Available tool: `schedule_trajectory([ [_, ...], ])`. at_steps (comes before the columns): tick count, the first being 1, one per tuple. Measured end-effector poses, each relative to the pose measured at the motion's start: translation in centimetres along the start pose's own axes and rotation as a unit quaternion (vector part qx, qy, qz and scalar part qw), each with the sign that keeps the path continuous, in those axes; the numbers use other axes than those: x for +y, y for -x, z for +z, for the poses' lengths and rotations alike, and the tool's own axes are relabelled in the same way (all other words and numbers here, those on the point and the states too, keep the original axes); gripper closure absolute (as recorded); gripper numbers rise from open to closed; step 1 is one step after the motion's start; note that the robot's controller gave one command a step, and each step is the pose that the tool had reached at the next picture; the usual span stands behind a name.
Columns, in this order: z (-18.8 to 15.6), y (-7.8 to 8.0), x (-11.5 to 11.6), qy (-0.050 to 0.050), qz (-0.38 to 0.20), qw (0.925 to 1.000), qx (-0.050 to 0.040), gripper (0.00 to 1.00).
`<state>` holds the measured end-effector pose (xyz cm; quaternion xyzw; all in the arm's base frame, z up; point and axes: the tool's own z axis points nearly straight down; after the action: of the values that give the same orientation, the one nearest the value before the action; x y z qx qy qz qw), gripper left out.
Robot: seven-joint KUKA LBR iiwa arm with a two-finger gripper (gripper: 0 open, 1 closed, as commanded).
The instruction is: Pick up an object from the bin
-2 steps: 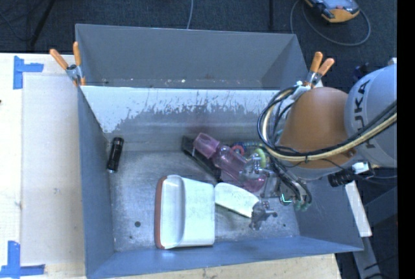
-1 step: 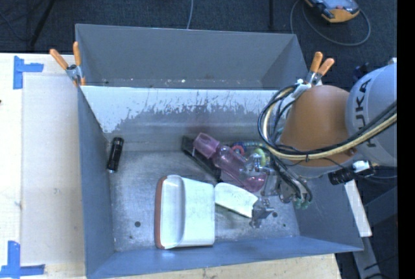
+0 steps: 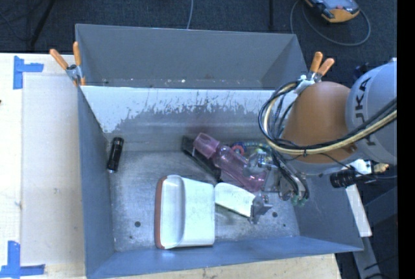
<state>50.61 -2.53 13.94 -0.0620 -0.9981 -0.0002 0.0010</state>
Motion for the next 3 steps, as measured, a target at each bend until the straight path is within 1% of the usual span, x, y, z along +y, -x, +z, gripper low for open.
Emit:
schedule_trajectory([
  [1,0.7,0.5,0.3,0.000,0.020,0.9998,-0.0001,0.00],
  [2,-0.5,0.2,0.5,0.000,0.028,0.9996,-0.0001,0.00],
  [3,5.7,0.0,0.6,0.001,0.053,0.9986,-0.0037,0.00],
])
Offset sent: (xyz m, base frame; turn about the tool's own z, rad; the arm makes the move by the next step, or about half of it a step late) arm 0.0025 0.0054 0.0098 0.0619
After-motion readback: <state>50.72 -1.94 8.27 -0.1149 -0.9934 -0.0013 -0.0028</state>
